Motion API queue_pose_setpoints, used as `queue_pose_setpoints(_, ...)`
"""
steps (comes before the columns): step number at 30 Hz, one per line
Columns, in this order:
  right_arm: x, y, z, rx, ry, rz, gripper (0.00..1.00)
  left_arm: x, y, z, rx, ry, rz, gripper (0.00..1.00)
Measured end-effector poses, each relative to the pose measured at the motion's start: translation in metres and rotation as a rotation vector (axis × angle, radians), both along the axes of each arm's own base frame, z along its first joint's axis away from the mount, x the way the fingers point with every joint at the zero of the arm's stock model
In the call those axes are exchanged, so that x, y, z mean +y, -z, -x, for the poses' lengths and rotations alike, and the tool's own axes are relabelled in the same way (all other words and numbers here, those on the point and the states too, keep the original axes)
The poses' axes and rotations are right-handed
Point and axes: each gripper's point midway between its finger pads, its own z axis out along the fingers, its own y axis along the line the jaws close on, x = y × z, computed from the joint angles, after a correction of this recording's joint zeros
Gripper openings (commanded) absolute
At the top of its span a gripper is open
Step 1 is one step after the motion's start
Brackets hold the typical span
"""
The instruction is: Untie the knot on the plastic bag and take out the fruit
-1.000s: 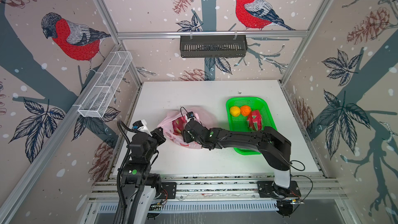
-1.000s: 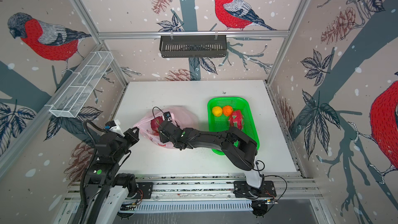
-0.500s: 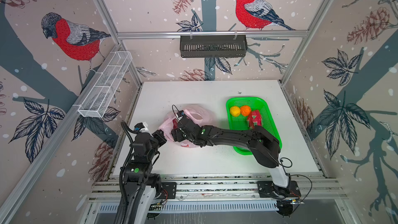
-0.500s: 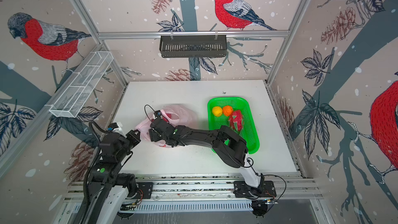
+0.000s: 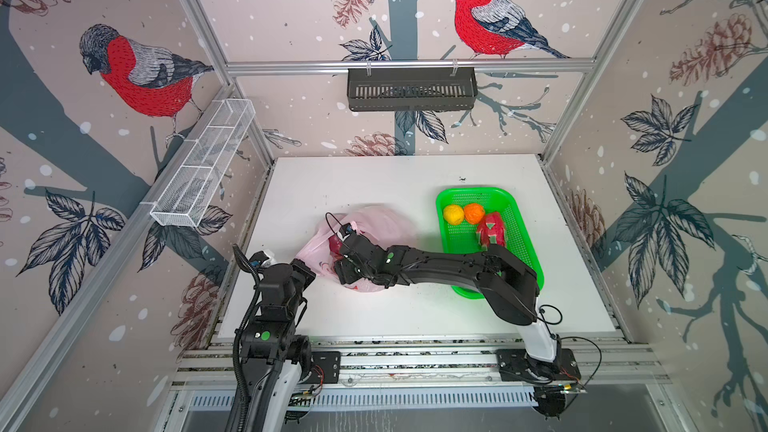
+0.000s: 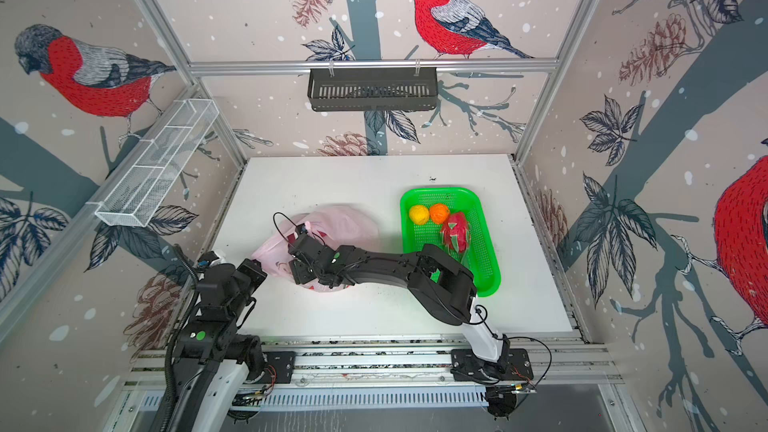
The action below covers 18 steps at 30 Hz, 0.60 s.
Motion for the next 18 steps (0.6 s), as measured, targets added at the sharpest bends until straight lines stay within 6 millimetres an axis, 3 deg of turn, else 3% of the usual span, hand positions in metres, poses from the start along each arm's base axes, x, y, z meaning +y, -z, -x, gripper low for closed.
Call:
queue_pose_setpoints(4,-0.001,-0.004,-0.013,-0.033,0.027,0.015,0.65,0.002,0.003,0.000,0.014,-0.010,-0.002,0.00)
queue_pose_setpoints(11,-0.007,0.017,-0.032,-0.078,0.075,0.090,0.62,0.001,0.007,0.000,0.021,-0.007,-0.001,0.00)
queue_pose_setpoints(18,-0.008,0.033,-0.049,-0.130,0.079,0.147,0.73,-0.002,0.011,-0.001,0.032,0.012,0.005,0.00)
